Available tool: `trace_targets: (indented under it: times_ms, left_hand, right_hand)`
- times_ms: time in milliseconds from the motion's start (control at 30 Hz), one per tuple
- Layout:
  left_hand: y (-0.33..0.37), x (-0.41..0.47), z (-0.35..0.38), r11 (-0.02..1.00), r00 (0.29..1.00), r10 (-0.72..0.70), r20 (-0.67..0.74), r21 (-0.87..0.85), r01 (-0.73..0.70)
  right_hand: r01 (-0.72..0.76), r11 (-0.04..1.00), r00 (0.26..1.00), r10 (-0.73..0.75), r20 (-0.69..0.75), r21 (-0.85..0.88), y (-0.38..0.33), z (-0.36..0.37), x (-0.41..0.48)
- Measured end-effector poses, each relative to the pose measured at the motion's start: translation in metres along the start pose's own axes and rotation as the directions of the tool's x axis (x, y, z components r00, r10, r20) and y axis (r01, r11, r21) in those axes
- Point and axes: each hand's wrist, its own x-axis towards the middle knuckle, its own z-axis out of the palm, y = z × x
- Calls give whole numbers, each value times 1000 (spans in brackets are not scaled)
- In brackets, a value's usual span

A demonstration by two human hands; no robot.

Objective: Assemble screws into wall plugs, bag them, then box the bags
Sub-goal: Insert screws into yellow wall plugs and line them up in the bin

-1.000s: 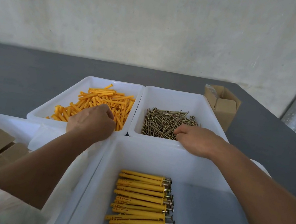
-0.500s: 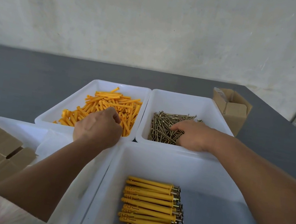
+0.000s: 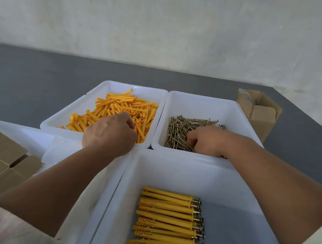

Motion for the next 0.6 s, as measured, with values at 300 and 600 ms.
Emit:
trace_targets:
  times_ms: [300, 600]
  left_hand:
    - [0, -2, -2, 1000, 1000, 5, -3, -13, -5]
    - [-1, 0, -2, 998, 1000, -16, 10, -65, 16]
  right_hand:
    - [8, 990, 994, 6, -106, 139, 9, 0, -29]
    - [85, 865, 876, 171, -450, 494, 13, 18, -54]
